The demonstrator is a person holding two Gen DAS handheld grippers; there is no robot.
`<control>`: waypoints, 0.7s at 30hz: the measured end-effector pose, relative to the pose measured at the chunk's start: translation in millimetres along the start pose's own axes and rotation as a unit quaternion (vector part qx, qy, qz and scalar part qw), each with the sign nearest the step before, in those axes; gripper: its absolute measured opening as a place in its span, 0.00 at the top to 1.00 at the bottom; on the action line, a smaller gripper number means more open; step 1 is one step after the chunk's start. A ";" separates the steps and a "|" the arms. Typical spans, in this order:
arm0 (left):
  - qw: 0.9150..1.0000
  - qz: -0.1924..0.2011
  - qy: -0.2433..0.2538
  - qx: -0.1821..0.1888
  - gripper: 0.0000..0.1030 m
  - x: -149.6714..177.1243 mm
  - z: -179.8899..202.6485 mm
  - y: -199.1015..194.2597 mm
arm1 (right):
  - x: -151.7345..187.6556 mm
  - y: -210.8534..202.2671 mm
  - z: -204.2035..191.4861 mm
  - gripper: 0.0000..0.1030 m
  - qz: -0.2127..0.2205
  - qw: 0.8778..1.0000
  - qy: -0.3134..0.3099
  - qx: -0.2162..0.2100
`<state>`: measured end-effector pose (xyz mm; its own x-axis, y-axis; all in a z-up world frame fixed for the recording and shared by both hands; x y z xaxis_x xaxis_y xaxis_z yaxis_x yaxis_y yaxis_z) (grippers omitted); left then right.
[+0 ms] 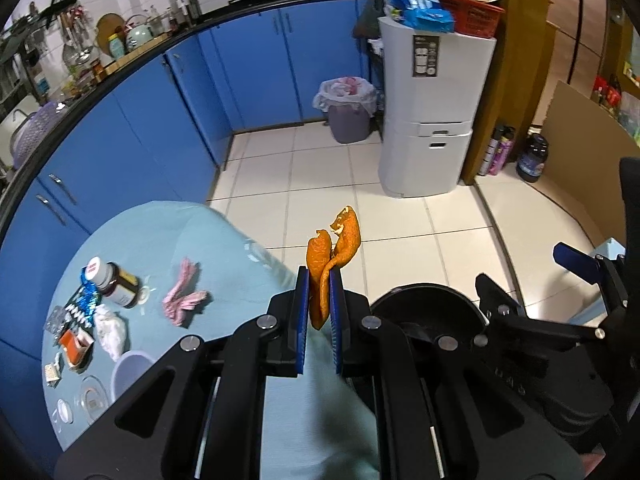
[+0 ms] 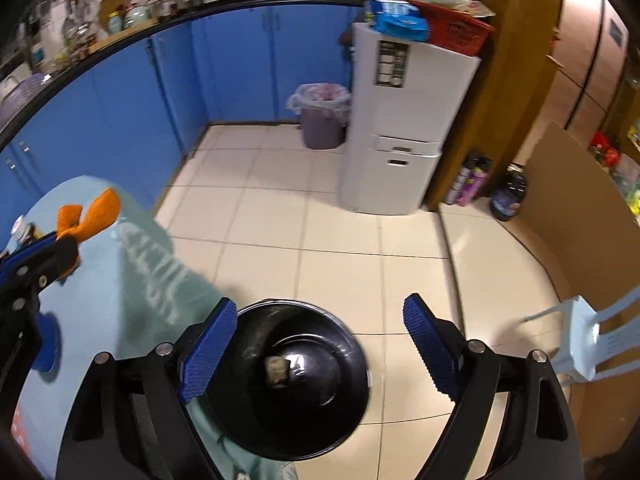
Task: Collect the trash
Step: 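Open the right tool dropping the bag while the left tool drops the peel into the bin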
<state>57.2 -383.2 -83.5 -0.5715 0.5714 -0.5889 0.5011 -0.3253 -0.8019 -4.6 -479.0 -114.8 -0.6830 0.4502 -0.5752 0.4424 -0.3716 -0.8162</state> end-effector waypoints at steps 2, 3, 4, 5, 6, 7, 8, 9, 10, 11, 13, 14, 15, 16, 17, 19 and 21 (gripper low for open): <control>1.000 0.001 0.008 0.007 0.90 -2.3 9.3 0.6 | -0.7 0.8 9.6 0.19 0.000 1.000 0.009 0.019; 1.000 0.002 0.012 0.014 0.89 -3.7 13.6 0.5 | -0.5 1.4 13.0 0.19 -0.001 1.000 0.013 0.024; 1.000 0.002 0.015 0.018 0.88 -4.5 16.6 0.2 | 0.0 1.4 18.8 0.19 -0.002 0.999 0.019 0.031; 1.000 0.004 0.017 0.019 0.88 -5.6 20.4 -0.5 | 0.5 1.0 21.5 0.19 -0.002 0.999 0.024 0.036; 1.000 0.005 0.019 0.019 0.88 -6.7 21.9 -0.4 | 0.9 0.8 25.8 0.19 -0.002 0.999 0.029 0.042; 1.000 0.007 0.020 0.020 0.87 -7.3 23.5 -1.1 | 1.2 0.3 27.8 0.19 -0.002 0.999 0.031 0.045; 1.000 0.007 0.020 0.020 0.87 -8.0 24.2 -1.0 | 0.7 0.6 30.2 0.19 -0.001 0.998 0.034 0.048; 1.000 0.004 0.018 0.022 0.87 -8.8 24.4 -0.1 | 0.3 0.6 32.7 0.19 -0.001 0.998 0.036 0.051; 1.000 0.000 0.015 0.025 0.86 -8.6 23.8 1.0 | 0.3 0.2 35.7 0.19 0.000 0.998 0.039 0.053; 0.999 -0.007 0.011 0.033 0.84 -9.2 23.0 3.2 | 0.3 -0.3 37.8 0.19 0.001 0.998 0.041 0.053; 0.999 -0.012 0.006 0.040 0.74 -8.7 21.2 4.6 | 0.5 -1.6 39.9 0.19 0.002 0.997 0.044 0.055; 0.999 -0.011 0.003 0.046 0.69 -8.5 20.4 3.8 | 1.0 -2.3 39.3 0.19 0.003 0.997 0.045 0.056; 0.999 -0.008 0.002 0.051 0.41 -8.4 19.9 2.1 | 1.4 -2.6 40.2 0.19 0.002 0.997 0.046 0.055; 0.999 -0.004 0.001 0.052 0.03 -8.5 19.9 -0.6 | 1.6 -2.4 39.6 0.19 0.002 0.997 0.046 0.055; 0.998 0.012 -0.004 0.054 0.05 -8.8 18.0 -6.3 | 2.0 -2.3 40.1 0.19 0.001 0.997 0.046 0.054; 0.998 0.043 -0.002 0.048 0.04 -10.1 16.5 -18.8 | 2.2 -2.1 39.6 0.19 0.000 0.997 0.048 0.054; 0.998 0.047 0.002 0.035 0.04 -10.9 16.0 -21.2 | 2.7 -2.2 38.9 0.19 -0.001 0.998 0.048 0.051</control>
Point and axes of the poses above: each gripper's, at about its wrist camera, not at the fingertips, and y roughly the way its jaws point, z to its right, x to its underside, the point moved 1 cm from there along y, roughly the way its jaws point, and after that the axes turned 2 degrees about x, right-handed, at the moved point
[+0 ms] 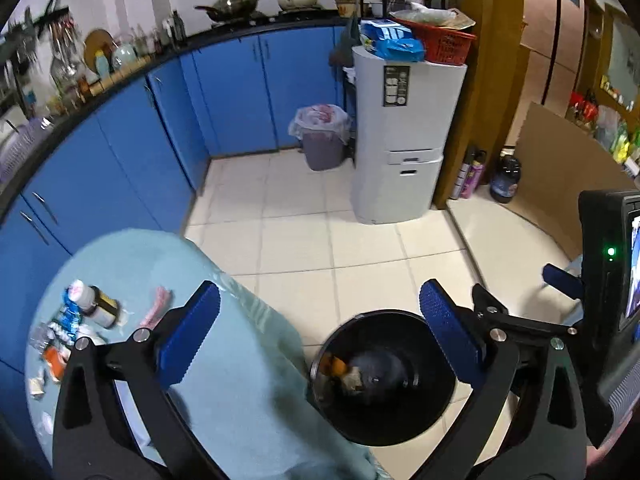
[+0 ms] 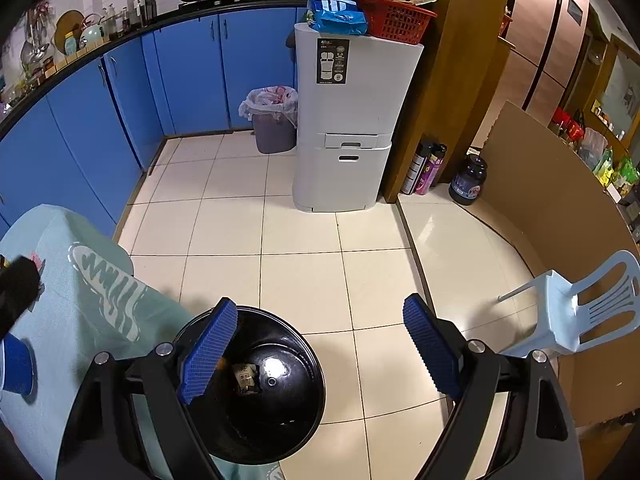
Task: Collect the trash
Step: 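Open the right tool dropping the bag while the left tool drops the peel into the bin, then move both open tools back over the table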
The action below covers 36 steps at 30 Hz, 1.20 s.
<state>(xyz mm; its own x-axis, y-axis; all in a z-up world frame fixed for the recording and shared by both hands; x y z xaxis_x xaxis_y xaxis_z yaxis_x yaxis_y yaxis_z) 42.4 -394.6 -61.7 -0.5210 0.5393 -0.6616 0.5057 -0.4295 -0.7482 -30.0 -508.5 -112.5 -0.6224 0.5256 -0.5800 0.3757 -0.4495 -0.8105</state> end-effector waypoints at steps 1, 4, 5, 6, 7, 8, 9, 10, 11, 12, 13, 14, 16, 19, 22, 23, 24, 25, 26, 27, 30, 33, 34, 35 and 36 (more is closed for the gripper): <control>1.000 -0.004 -0.003 0.001 0.04 0.1 -1.5 0.0 | -0.7 -0.5 -0.1 0.19 0.000 1.000 0.001 -0.002; 1.000 -0.011 -0.012 -0.003 0.04 0.9 -7.8 0.8 | -1.5 -5.3 -3.2 0.19 0.006 1.000 -0.003 -0.004; 1.000 -0.011 -0.015 -0.003 0.04 0.9 -9.5 -0.2 | -1.7 -6.4 -4.0 0.19 0.008 1.000 -0.004 -0.004; 1.000 -0.009 -0.019 -0.005 0.04 1.0 -12.2 -1.6 | -1.4 -7.3 -4.3 0.19 0.009 1.000 -0.005 -0.005; 1.000 -0.008 -0.021 -0.005 0.04 1.0 -13.3 -2.8 | -1.2 -8.4 -5.2 0.19 0.009 1.000 -0.005 -0.006; 1.000 -0.007 -0.022 -0.007 0.04 1.2 -15.3 -4.2 | -1.0 -9.7 -6.2 0.19 0.009 1.000 -0.005 -0.008; 1.000 -0.006 -0.023 -0.008 0.04 1.9 -16.5 -6.3 | -1.2 -10.3 -7.8 0.19 0.009 1.000 -0.006 -0.008; 1.000 -0.004 -0.024 -0.008 0.04 2.5 -17.4 -7.9 | -1.1 -11.7 -9.4 0.19 0.011 1.000 -0.007 -0.008; 1.000 -0.004 -0.024 -0.009 0.04 2.9 -18.5 -8.6 | -0.8 -13.0 -10.4 0.19 0.012 1.000 -0.008 -0.009; 1.000 -0.004 -0.025 -0.009 0.04 3.5 -19.5 -9.1 | -0.2 -14.4 -11.8 0.19 0.013 1.000 -0.009 -0.009; 1.000 -0.005 -0.026 -0.009 0.04 4.4 -21.0 -9.9 | 0.2 -16.0 -13.1 0.19 0.013 1.000 -0.010 -0.010; 1.000 -0.005 -0.027 -0.009 0.04 5.4 -21.8 -11.0 | 0.3 -17.0 -14.1 0.19 0.014 1.000 -0.011 -0.010; 1.000 -0.005 -0.028 -0.010 0.04 6.1 -24.2 -11.8 | 1.1 -18.6 -16.3 0.19 0.014 1.000 -0.012 -0.011; 0.999 -0.004 -0.033 -0.012 0.04 5.8 -27.6 -14.4 | 0.9 -21.5 -20.4 0.19 0.014 1.000 -0.015 -0.012; 0.999 -0.001 -0.038 -0.014 0.04 8.0 -33.1 -19.7 | 0.1 -26.5 -24.6 0.19 0.018 1.000 -0.019 -0.013; 0.999 0.000 -0.040 -0.014 0.04 8.7 -35.5 -21.3 | 0.2 -28.2 -26.4 0.19 0.019 0.999 -0.021 -0.014; 0.999 0.001 -0.043 -0.015 0.04 9.8 -38.6 -23.0 | 0.5 -30.1 -28.6 0.19 0.021 0.999 -0.023 -0.015; 0.999 0.001 -0.046 -0.016 0.04 10.9 -41.0 -24.3 | -0.6 -31.0 -30.6 0.19 0.021 0.999 -0.025 -0.015; 0.999 0.002 -0.048 -0.018 0.04 12.0 -43.5 -25.8 | -0.7 -32.3 -32.8 0.19 0.023 0.999 -0.027 -0.016; 0.999 0.003 -0.051 -0.019 0.04 13.8 -47.8 -28.1 | -0.2 -34.3 -35.8 0.19 0.024 0.999 -0.029 -0.017; 0.998 0.003 -0.061 -0.026 0.04 17.6 -58.3 -32.9 | 1.3 -39.1 -43.7 0.19 0.026 0.999 -0.035 -0.020; 0.997 0.002 -0.071 -0.028 0.04 21.6 -68.5 -37.4 | 2.8 -46.6 -53.6 0.19 0.030 0.998 -0.043 -0.023; 0.997 0.003 -0.074 -0.030 0.04 22.8 -72.1 -39.5 | 3.4 -49.5 -57.6 0.19 0.032 0.998 -0.046 -0.024; 0.997 0.005 -0.076 -0.032 0.04 24.1 -75.2 -41.8 | 3.4 -51.8 -60.4 0.19 0.034 0.998 -0.049 -0.025; 0.996 0.007 -0.080 -0.034 0.04 26.0 -79.9 -44.8 | 3.7 -53.6 -63.6 0.19 0.035 0.998 -0.051 -0.026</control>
Point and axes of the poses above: each gripper's, at about its wrist camera, not at the fingertips, and y roughly the way its jaws point, z to its right, x to its underside, the point moved 1 cm from there along y, roughly the way its jaws point, and after that the axes turned 2 degrees about x, right-handed, at the moved point
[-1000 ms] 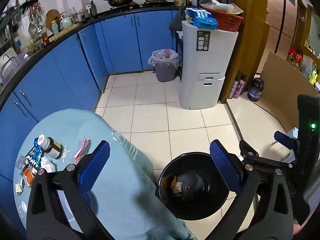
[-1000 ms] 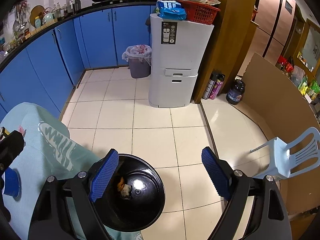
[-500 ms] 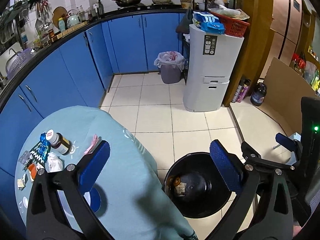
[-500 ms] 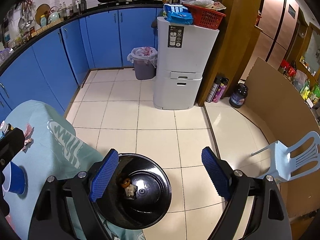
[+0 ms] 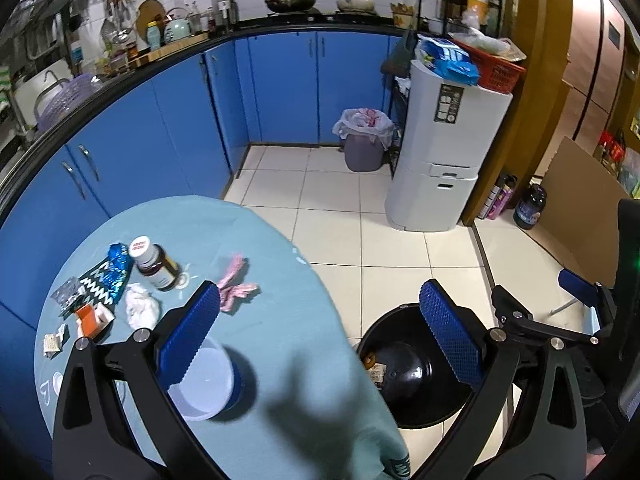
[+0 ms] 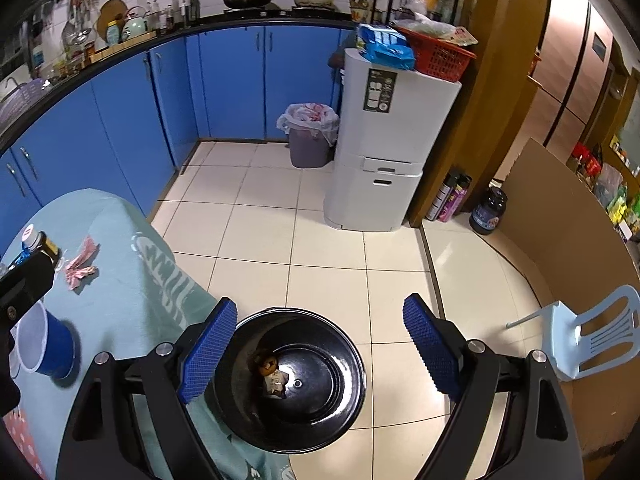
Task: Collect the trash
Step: 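Move both open tools back over the table, then grasp the clear plastic lid with the left tool while the right tool grips the white bowl rim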
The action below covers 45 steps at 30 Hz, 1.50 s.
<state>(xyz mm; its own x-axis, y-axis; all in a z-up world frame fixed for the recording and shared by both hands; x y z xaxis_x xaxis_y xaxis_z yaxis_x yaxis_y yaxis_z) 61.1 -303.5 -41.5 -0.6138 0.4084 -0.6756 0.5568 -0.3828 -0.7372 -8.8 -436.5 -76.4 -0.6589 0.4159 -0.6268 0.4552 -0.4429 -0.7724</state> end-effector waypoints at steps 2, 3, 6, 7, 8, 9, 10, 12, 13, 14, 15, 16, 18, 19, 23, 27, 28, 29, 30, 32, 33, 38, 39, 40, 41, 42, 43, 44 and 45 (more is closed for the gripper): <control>1.000 0.003 -0.007 -0.004 0.04 1.6 -9.0 -4.2 | -1.2 -4.4 -7.7 0.19 0.004 1.000 -0.007 -0.002; 1.000 0.004 -0.011 -0.006 0.04 3.1 -14.7 -6.8 | -1.7 -6.1 -11.2 0.19 0.005 1.000 -0.010 -0.004; 1.000 0.007 -0.023 -0.011 0.04 6.0 -29.5 -13.3 | -1.9 -13.4 -24.3 0.19 0.011 1.000 -0.022 -0.008; 1.000 0.008 -0.027 -0.013 0.04 7.0 -33.7 -15.3 | -2.4 -15.7 -29.0 0.19 0.012 1.000 -0.026 -0.009; 0.999 0.010 -0.031 -0.015 0.04 8.4 -38.3 -17.3 | -2.9 -17.6 -32.8 0.19 0.014 0.999 -0.029 -0.010; 0.999 0.011 -0.035 -0.017 0.04 10.1 -43.9 -19.7 | -2.7 -19.8 -36.4 0.19 0.015 0.999 -0.032 -0.011; 0.999 0.011 -0.039 -0.019 0.04 11.2 -48.2 -21.5 | -3.0 -22.3 -41.1 0.19 0.017 0.999 -0.036 -0.012; 0.999 0.013 -0.046 -0.024 0.05 14.9 -58.8 -26.3 | -2.9 -26.6 -49.8 0.19 0.020 0.999 -0.043 -0.015; 0.998 0.013 -0.049 -0.025 0.05 15.9 -62.8 -28.0 | -2.9 -28.5 -53.6 0.19 0.021 0.999 -0.046 -0.016; 0.998 0.015 -0.053 -0.026 0.05 17.0 -67.0 -30.2 | -3.0 -30.1 -58.1 0.19 0.021 0.998 -0.049 -0.017; 0.998 0.017 -0.058 -0.029 0.05 19.2 -73.3 -33.8 | -2.7 -32.6 -62.9 0.19 0.023 0.998 -0.053 -0.018; 0.998 0.018 -0.061 -0.030 0.05 20.6 -77.4 -36.1 | -2.3 -35.7 -68.5 0.19 0.025 0.998 -0.057 -0.020; 0.997 0.021 -0.069 -0.035 0.05 24.2 -87.9 -41.2 | -1.0 -40.5 -77.1 0.19 0.029 0.997 -0.064 -0.021; 0.996 0.022 -0.074 -0.036 0.05 26.6 -94.5 -43.7 | -0.4 -44.2 -83.6 0.19 0.032 0.997 -0.069 -0.023; 0.995 0.023 -0.087 -0.046 0.05 34.3 -113.0 -51.3 | 2.0 -52.7 -104.1 0.19 0.037 0.995 -0.084 -0.030; 0.993 0.021 -0.101 -0.061 0.05 46.8 -136.3 -59.6 | 6.1 -57.2 -124.9 0.19 0.036 0.994 -0.100 -0.037; 0.992 0.020 -0.105 -0.064 0.05 49.5 -141.6 -61.3 | 7.7 -57.9 -131.1 0.19 0.035 0.993 -0.104 -0.041; 0.991 0.020 -0.110 -0.069 0.05 52.5 -147.7 -63.2 | 9.9 -59.2 -137.3 0.19 0.033 0.993 -0.107 -0.045; 0.990 0.019 -0.115 -0.074 0.05 56.2 -155.2 -65.3 | 11.7 -60.0 -144.8 0.19 0.032 0.992 -0.113 -0.049; 0.989 0.016 -0.126 -0.081 0.05 62.8 -168.3 -68.2 | 15.0 -60.6 -155.6 0.19 0.029 0.991 -0.122 -0.057; 0.987 0.011 -0.132 -0.089 0.05 67.6 -177.1 -68.9 | 16.9 -60.6 -161.9 0.19 0.027 0.990 -0.126 -0.061; 0.983 -0.011 -0.155 -0.099 0.05 82.0 -205.2 -64.5 | 28.7 -55.9 -192.4 0.19 0.006 0.985 -0.148 -0.085; 0.982 -0.015 -0.160 -0.101 0.05 85.0 -210.8 -63.0 | 30.2 -53.4 -196.5 0.19 0.001 0.985 -0.149 -0.089; 0.981 -0.018 -0.163 -0.102 0.05 86.7 -213.8 -61.5 | 31.4 -50.2 -201.8 0.19 -0.006 0.984 -0.151 -0.094; 0.980 -0.021 -0.166 -0.104 0.05 88.8 -217.8 -60.0 | 32.6 -47.5 -205.9 0.19 -0.010 0.984 -0.153 -0.097; 0.980 -0.023 -0.168 -0.107 0.05 90.6 -222.1 -58.5 | 33.9 -44.9 -210.3 0.19 -0.014 0.983 -0.155 -0.098; 0.979 -0.026 -0.171 -0.111 0.05 92.5 -226.4 -56.7 | 34.9 -43.4 -214.3 0.19 -0.017 0.982 -0.158 -0.101; 0.977 -0.030 -0.175 -0.115 0.05 94.9 -231.1 -54.1 | 36.1 -41.1 -218.3 0.19 -0.021 0.981 -0.160 -0.105; 0.976 -0.034 -0.178 -0.117 0.05 97.0 -235.5 -52.0 | 37.2 -39.8 -220.8 0.19 -0.023 0.981 -0.161 -0.108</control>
Point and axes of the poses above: each gripper's, at about its wrist camera, not at the fingertips, and y roughly the way its jaws point, z to its right, x to its underside, the point moved 1 cm from there along y, roughly the way its jaws point, and after that the axes turned 2 degrees about x, right-handed, at the moved point
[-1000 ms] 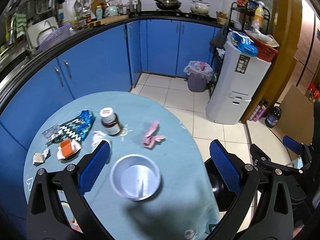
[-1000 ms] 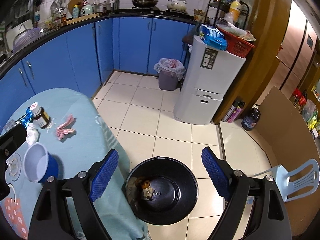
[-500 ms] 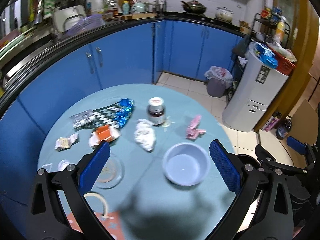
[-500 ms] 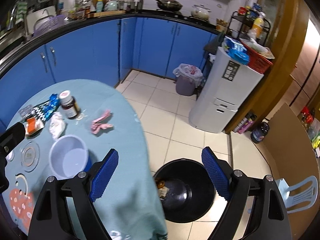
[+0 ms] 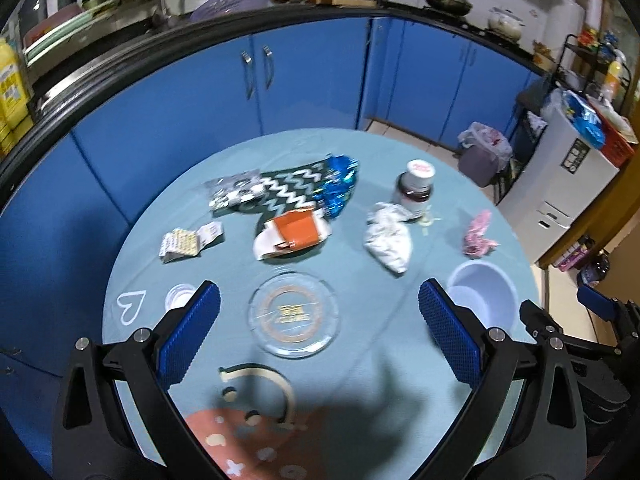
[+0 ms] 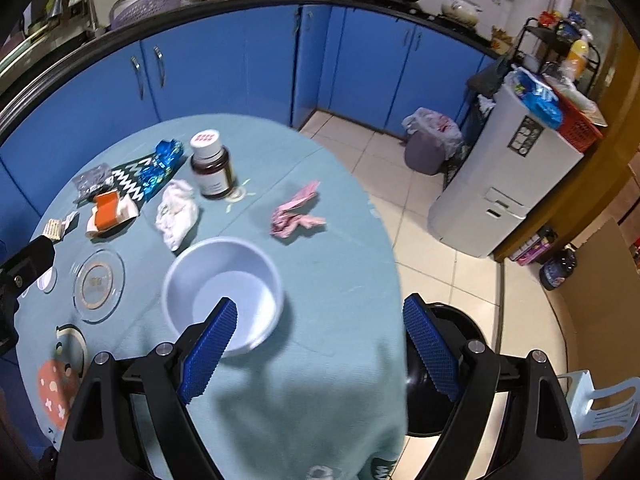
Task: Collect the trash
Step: 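Grasp the clear plastic lid with the left tool while the right tool grips the white bowl rim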
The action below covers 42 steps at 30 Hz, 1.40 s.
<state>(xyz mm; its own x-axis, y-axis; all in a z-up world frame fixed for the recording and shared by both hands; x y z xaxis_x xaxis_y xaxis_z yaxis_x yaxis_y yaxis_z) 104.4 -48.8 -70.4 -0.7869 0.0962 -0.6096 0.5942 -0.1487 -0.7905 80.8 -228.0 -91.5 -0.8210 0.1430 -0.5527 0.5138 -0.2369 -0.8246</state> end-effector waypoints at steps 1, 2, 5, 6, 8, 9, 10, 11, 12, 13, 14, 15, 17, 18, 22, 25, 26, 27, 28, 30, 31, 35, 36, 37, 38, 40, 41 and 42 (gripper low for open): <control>1.000 -0.007 -0.004 -0.002 0.05 1.4 -5.0 4.6 | -1.2 4.4 -4.8 0.19 -0.004 1.000 -0.004 -0.003; 1.000 -0.015 -0.009 -0.004 0.05 2.5 -9.3 9.3 | -1.5 7.3 -7.7 0.19 -0.007 1.000 -0.007 -0.004; 0.999 -0.042 -0.021 -0.003 0.06 6.5 -21.9 27.3 | -2.5 19.4 -18.0 0.19 -0.019 1.000 -0.015 -0.010; 0.998 -0.053 -0.023 -0.001 0.07 7.4 -24.8 34.1 | -2.2 21.9 -20.2 0.19 -0.022 1.000 -0.016 -0.012; 0.998 -0.064 -0.024 0.001 0.07 8.6 -26.3 43.0 | -1.5 28.4 -24.2 0.20 -0.029 0.999 -0.019 -0.014; 0.997 -0.071 -0.021 0.001 0.07 9.4 -25.7 49.1 | -1.3 31.3 -24.6 0.19 -0.032 0.999 -0.019 -0.013; 0.997 -0.074 -0.020 0.000 0.07 10.0 -25.5 52.6 | -1.1 35.2 -24.6 0.20 -0.037 0.999 -0.018 -0.014; 0.997 -0.078 -0.018 -0.001 0.07 10.7 -24.7 56.7 | -0.5 39.1 -23.8 0.20 -0.042 0.999 -0.016 -0.015; 0.996 -0.087 -0.015 -0.002 0.07 11.8 -23.6 63.2 | -0.6 41.0 -23.6 0.19 -0.045 0.999 -0.016 -0.015; 0.996 -0.092 -0.014 -0.006 0.07 11.5 -22.2 67.2 | -0.3 44.9 -23.3 0.20 -0.050 0.999 -0.015 -0.016; 0.995 -0.096 -0.013 -0.014 0.07 12.1 -21.7 71.8 | -0.3 47.1 -23.5 0.19 -0.052 0.998 -0.015 -0.017; 0.994 -0.105 -0.014 -0.019 0.06 13.0 -22.4 78.1 | 0.0 49.6 -23.1 0.19 -0.055 0.998 -0.015 -0.017; 0.992 -0.121 -0.013 -0.027 0.06 14.8 -23.4 87.8 | -0.5 54.9 -22.7 0.20 -0.060 0.998 -0.016 -0.021; 0.991 -0.128 -0.015 -0.030 0.06 15.9 -24.0 93.1 | -0.9 56.3 -22.2 0.19 -0.060 0.998 -0.014 -0.024; 0.988 -0.153 -0.019 -0.022 0.06 20.3 -24.2 108.2 | -2.5 64.3 -22.2 0.20 -0.067 0.997 -0.015 -0.030; 0.986 -0.163 -0.015 -0.024 0.03 23.1 -21.4 116.7 | -1.4 70.0 -22.6 0.20 -0.074 0.996 -0.015 -0.037; 0.987 -0.160 -0.017 -0.025 0.03 22.8 -21.8 116.8 | -1.8 70.7 -22.0 0.20 -0.074 0.996 -0.014 -0.040; 0.987 -0.160 -0.017 -0.026 0.03 22.3 -22.4 117.8 | -2.2 70.8 -21.9 0.21 -0.072 0.996 -0.014 -0.042; 0.987 -0.160 -0.018 -0.027 0.03 22.3 -22.9 118.9 | -2.5 71.4 -22.1 0.26 -0.071 0.996 -0.015 -0.045; 0.987 -0.159 -0.021 -0.030 0.03 22.3 -23.7 119.9 | -3.3 71.8 -22.9 0.34 -0.072 0.996 -0.015 -0.055; 0.987 -0.158 -0.022 -0.031 0.03 22.1 -24.4 121.0 | -2.9 71.4 -23.4 0.43 -0.071 0.996 -0.016 -0.059; 0.987 -0.155 -0.024 -0.030 0.09 19.5 -24.2 122.4 | -3.2 70.3 -27.5 0.64 -0.072 0.994 -0.022 -0.077; 0.988 -0.150 -0.022 -0.033 0.15 17.9 -23.3 120.9 | -2.9 68.9 -29.3 0.67 -0.070 0.994 -0.026 -0.080; 0.988 -0.148 -0.020 -0.032 0.15 16.1 -22.8 119.8 | -2.9 67.2 -31.2 0.71 -0.068 0.994 -0.027 -0.078; 0.988 -0.150 -0.019 -0.030 0.15 16.2 -22.5 119.9 | -2.9 65.9 -30.8 0.76 -0.066 0.994 -0.027 -0.079; 0.989 -0.146 -0.017 -0.031 0.16 15.0 -22.1 117.7 | -3.1 64.9 -29.4 0.87 -0.068 0.994 -0.021 -0.086; 0.989 -0.146 -0.019 -0.028 0.17 14.9 -21.2 114.5 | -3.1 64.1 -29.8 0.88 -0.069 0.994 -0.020 -0.087; 0.989 -0.145 -0.017 -0.029 0.17 14.9 -19.4 112.9 | -2.9 63.4 -29.9 0.89 -0.068 0.994 -0.021 -0.088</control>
<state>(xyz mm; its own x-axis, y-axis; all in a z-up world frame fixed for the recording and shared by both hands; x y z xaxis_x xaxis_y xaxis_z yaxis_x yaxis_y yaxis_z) 163.1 -45.0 -169.9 -0.9301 0.0925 -0.3554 0.3507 -0.0633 -0.9343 123.2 -214.8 -145.8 -0.8937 0.1219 -0.4318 0.4296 -0.0452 -0.9019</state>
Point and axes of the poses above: each gripper's, at about its wrist camera, not at the fingertips, and y roughly the way its jaws point, z to its right, x to its underside, the point moved 1 cm from there along y, roughly the way its jaws point, and after that the axes turned 2 degrees about x, right-handed, at the moved point
